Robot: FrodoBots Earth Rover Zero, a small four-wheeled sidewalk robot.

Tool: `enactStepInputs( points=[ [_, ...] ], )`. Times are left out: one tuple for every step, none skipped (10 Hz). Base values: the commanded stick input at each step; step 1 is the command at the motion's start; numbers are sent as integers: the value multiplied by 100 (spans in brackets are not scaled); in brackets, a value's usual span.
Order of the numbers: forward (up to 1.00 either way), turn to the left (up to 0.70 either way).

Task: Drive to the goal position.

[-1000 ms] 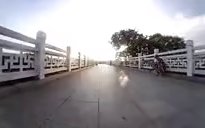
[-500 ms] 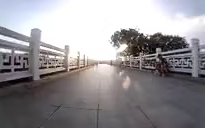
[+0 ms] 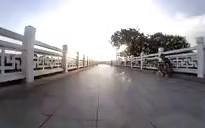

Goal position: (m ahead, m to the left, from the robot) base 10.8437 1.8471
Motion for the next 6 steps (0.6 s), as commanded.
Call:
enactStepInputs(
  points=[
    [45, 0],
    [45, 0],
    [45, 0],
    [45, 0],
    [45, 0],
    [45, 0]
  ],
)
